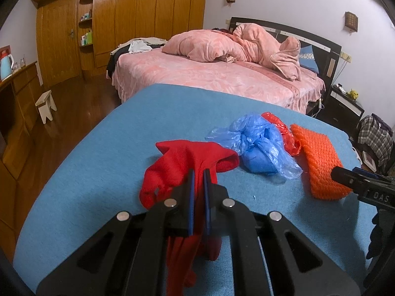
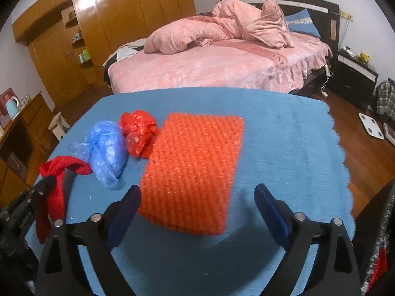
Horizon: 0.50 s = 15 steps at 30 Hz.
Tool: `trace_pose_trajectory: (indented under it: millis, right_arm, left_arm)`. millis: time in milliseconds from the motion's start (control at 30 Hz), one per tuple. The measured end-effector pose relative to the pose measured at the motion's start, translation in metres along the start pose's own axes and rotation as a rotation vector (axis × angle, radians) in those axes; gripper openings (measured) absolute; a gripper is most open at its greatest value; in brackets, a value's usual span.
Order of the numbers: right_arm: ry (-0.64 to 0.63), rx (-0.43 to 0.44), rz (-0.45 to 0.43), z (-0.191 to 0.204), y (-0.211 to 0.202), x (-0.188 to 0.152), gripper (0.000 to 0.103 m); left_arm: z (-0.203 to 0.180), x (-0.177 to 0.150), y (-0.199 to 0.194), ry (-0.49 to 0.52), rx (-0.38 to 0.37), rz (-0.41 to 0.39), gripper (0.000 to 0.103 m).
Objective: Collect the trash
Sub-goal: 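Grasp and lift the orange mesh sleeve with the right tool while the left holds the glove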
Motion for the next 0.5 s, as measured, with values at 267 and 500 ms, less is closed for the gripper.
trace_pose_trajectory:
  millis: [267,500]
  right_arm:
    - [-0.043,-0.056,0.043,0.014,0.02,-0.008,0.092]
    - [-0.076,0.013,0.063,0.016,0.018,-0.016,0.054]
  left_arm:
    - [-0.002,0.0,0.001,0.001,-0.004,0.007,0.006]
    - [-0.003,0.0,0.002,0.004,-0.002,0.013,0.006]
Point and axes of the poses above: each gripper's, at about its wrist camera, not at the fingertips, and y roughly the way its jaws point, z to its left, x to its top, the point moved 2 cm from there along y, roughly the way its jaws point, and after that the axes turned 14 degrees about y, right-handed, at the moved point
